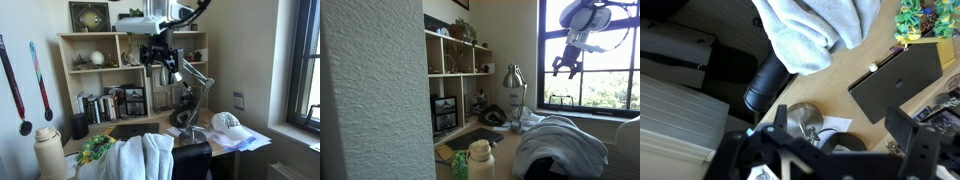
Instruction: Push the chair under the table
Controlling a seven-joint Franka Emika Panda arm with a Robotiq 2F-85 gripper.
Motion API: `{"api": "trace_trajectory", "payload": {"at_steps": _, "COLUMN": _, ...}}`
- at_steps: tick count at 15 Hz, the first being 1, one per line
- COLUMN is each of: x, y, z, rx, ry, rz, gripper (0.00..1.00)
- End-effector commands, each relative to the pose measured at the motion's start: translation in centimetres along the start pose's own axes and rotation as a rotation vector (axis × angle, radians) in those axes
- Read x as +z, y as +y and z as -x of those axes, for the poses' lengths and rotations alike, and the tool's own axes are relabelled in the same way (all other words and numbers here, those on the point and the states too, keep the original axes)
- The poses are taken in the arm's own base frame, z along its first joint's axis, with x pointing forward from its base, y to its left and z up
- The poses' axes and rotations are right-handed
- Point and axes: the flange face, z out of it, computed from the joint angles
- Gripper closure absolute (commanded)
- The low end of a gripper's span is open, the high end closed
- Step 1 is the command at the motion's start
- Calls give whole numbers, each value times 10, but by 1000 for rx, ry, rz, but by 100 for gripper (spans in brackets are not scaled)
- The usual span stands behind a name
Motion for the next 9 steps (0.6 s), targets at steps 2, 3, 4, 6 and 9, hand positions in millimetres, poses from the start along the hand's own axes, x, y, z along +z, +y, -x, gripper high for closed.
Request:
{"api": "trace_trajectory", "payload": {"at_steps": 2, "x": -33, "y": -30, "z": 42, "rx": -105, "ry": 47, "rz": 12, "gripper": 0}}
{"api": "trace_trajectory", "payload": {"at_steps": 3, "x": -30, "y": -24, "z": 24, "rx": -62, "ry": 45, "rz": 8, "gripper": 0}}
{"api": "trace_trajectory", "payload": {"at_steps": 4, "x": -35, "y": -27, "z": 28, "rx": -67, "ry": 55, "rz": 6, "gripper": 0}}
{"api": "trace_trajectory", "payload": {"at_steps": 6, "x": -36, "y": -27, "z": 29, "rx": -67, "ry": 57, "rz": 4, "gripper": 0}}
{"api": "trace_trajectory", "payload": {"at_steps": 9, "x": -29, "y": -23, "z": 26, "rx": -60, "ry": 43, "rz": 0, "gripper": 0}}
